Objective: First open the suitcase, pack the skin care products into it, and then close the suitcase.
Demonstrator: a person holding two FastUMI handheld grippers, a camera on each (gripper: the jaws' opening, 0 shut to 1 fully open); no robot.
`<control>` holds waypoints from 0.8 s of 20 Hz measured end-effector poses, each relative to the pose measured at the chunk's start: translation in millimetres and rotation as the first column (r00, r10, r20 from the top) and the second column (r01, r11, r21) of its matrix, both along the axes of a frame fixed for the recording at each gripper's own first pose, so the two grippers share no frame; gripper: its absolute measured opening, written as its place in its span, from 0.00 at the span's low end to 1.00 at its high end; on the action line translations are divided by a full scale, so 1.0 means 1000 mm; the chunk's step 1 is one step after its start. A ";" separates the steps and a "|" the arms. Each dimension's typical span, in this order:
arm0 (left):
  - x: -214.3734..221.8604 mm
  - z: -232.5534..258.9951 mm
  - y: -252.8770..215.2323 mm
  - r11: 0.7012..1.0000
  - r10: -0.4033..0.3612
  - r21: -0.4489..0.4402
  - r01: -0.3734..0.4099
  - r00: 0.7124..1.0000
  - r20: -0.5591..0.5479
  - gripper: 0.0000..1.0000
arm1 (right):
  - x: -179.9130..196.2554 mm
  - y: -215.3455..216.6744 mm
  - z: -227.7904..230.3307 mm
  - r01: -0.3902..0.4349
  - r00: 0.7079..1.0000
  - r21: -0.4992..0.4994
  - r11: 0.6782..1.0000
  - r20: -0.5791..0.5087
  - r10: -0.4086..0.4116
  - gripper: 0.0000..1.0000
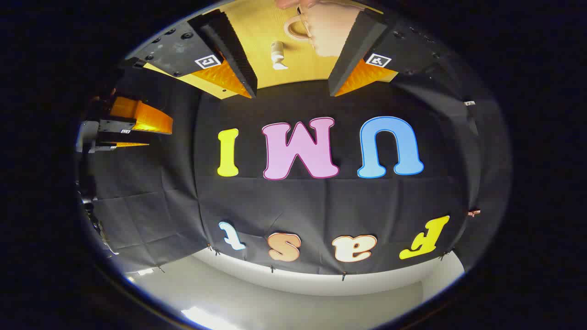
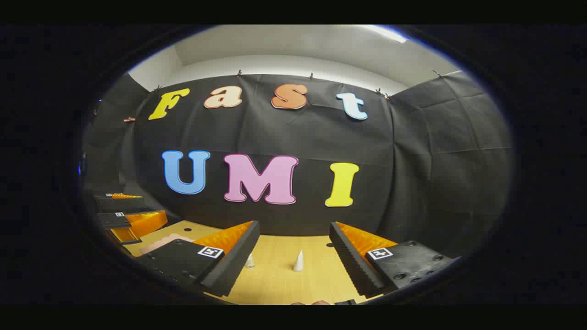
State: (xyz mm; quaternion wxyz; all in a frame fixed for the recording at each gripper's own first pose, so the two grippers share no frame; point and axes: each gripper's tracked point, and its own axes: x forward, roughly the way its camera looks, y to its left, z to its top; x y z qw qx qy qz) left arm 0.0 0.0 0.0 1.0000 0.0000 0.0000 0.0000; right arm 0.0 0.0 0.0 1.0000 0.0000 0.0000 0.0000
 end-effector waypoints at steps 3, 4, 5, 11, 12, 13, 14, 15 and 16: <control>0.000 -0.006 -0.007 1.000 -0.026 0.009 0.026 1.000 -0.008 0.98 | -0.001 -0.001 -0.003 0.007 1.000 -0.003 1.000 -0.007 -0.007 0.98; 0.000 -0.006 -0.009 0.999 -0.033 0.015 0.033 0.999 -0.009 0.99 | -0.001 -0.001 -0.004 0.007 1.000 0.001 1.000 -0.009 -0.007 0.97; 0.000 -0.007 -0.010 0.999 -0.038 0.021 0.038 0.999 -0.008 0.98 | -0.001 -0.001 -0.005 0.009 1.000 0.003 1.000 -0.012 -0.009 0.97; 0.000 -0.005 -0.012 0.999 -0.046 0.028 0.046 0.999 0.001 0.98 | -0.003 -0.005 -0.006 0.020 1.000 0.003 1.000 -0.009 -0.020 0.95; -0.001 -0.005 -0.013 0.999 -0.046 0.028 0.046 0.999 0.001 0.98 | -0.003 -0.005 -0.007 0.022 1.000 0.004 1.000 -0.009 -0.022 0.95; -0.001 -0.006 -0.013 0.999 -0.047 0.028 0.047 0.999 -0.001 0.98 | -0.004 -0.005 -0.007 0.022 1.000 0.002 1.000 -0.010 -0.022 0.95; -0.001 -0.007 -0.013 0.999 -0.046 0.026 0.046 0.999 -0.005 0.98 | -0.003 -0.005 -0.009 0.023 1.000 0.001 1.000 -0.013 -0.023 0.94; 0.000 -0.012 -0.013 0.999 -0.050 0.019 0.050 0.999 -0.014 0.98 | -0.003 -0.005 -0.010 0.022 1.000 -0.001 1.000 -0.015 -0.022 0.94; 0.000 -0.016 -0.017 0.998 -0.065 0.004 0.065 0.997 -0.028 0.98 | -0.003 -0.004 -0.011 0.022 1.000 -0.002 1.000 -0.016 -0.022 0.95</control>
